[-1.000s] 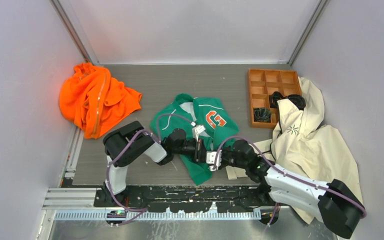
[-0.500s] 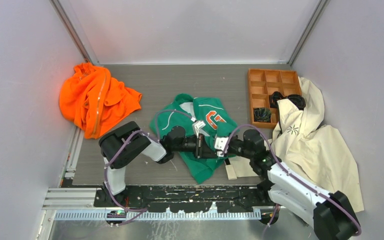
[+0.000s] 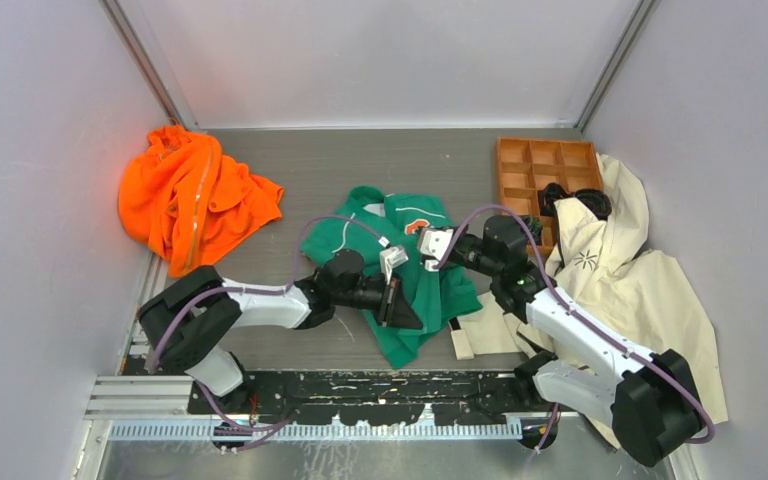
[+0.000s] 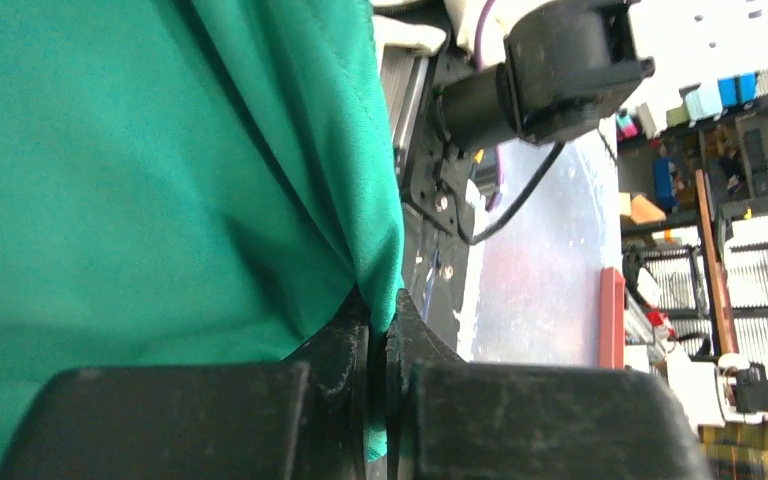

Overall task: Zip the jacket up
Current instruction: Zip the zipper on the jacket.

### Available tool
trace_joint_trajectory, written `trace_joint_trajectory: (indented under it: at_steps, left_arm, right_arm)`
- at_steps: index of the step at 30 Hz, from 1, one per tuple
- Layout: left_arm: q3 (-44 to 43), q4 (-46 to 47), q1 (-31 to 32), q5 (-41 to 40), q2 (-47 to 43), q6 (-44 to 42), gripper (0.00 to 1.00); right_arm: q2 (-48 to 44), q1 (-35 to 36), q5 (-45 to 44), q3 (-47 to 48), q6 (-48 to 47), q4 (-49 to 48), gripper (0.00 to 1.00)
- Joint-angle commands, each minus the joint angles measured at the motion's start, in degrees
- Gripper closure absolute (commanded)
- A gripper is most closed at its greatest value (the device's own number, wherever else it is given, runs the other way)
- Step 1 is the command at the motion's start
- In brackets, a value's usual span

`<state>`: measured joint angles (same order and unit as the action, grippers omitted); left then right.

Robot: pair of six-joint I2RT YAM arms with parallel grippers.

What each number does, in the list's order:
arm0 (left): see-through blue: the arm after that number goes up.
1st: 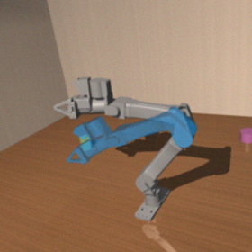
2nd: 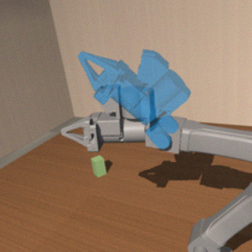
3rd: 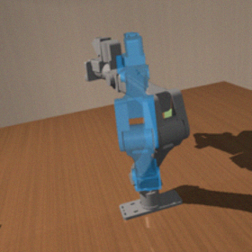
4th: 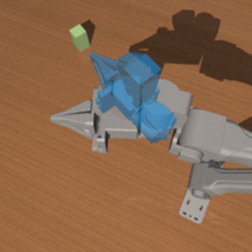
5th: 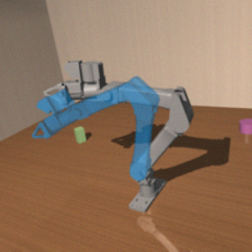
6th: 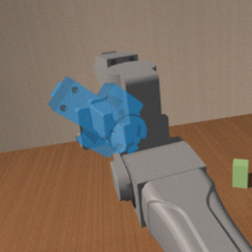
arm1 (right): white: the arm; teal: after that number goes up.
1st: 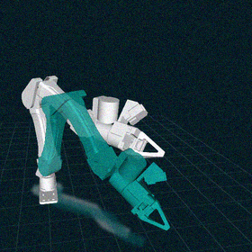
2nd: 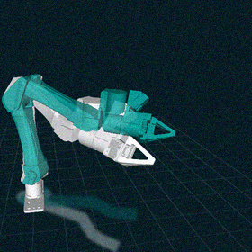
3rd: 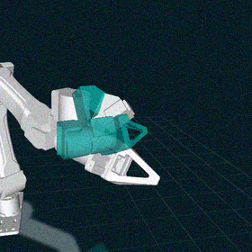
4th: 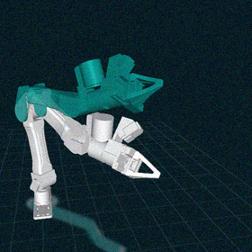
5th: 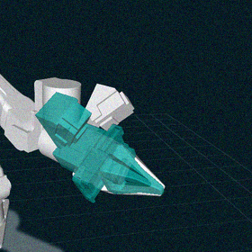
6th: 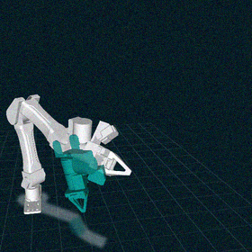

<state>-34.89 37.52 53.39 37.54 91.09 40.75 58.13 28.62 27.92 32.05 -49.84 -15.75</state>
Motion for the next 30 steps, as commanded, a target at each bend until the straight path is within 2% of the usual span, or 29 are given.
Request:
trace_joint_trajectory:
  at_steps: [1, 5, 10, 12, 13, 19, 25, 27, 30]
  left_arm:
    - [1.8, -13.6, 2.7, 3.8, -3.7, -5.1, 1.0]
    - [3.3, -17.9, 2.8, 0.7, -8.1, -6.2, 1.0]
    - [4.6, -23.7, 2.7, -11.5, -18.3, -6.5, 1.0]
    - [4.4, -25.8, 2.6, -15.6, -22.6, -5.8, 0.79]
    - [4.1, -27.3, 2.6, -17.9, -24.8, -5.5, 0.72]
    - [4.9, -29.0, 2.6, -27.5, -35.5, -2.8, 0.45]
    - [10.3, -20.8, 2.4, -39.5, -42.9, 5.1, 0.33]
    - [11.3, -19.6, 2.3, -42.1, -43.8, 7.9, 0.35]
    - [11.1, -18.7, 2.2, -41.9, -43.4, 9.8, 0.35]
  right_arm:
    - [0.3, -1.5, -1.1, 7.6, -3.6, -8.0, 0.99]
    - [1.8, -1.5, 0.1, 11.4, -3.0, -6.5, 0.99]
    - [0.9, -1.2, 3.8, 10.9, -2.0, -0.8, 0.99]
    - [0.1, -0.9, 5.2, 9.2, -2.3, 0.5, 0.99]
    - [-0.4, -0.7, 5.6, 8.6, -2.4, 1.2, 0.99]
    - [-2.7, -0.3, 6.1, 6.9, -2.3, 6.3, 0.99]
    - [-4.9, -0.2, 5.3, 5.0, 0.6, 5.8, 0.99]
    - [-5.1, -0.1, 4.5, 4.8, 2.1, 5.5, 0.99]
    - [-4.9, -0.2, 4.0, 4.7, 5.4, 4.9, 0.99]
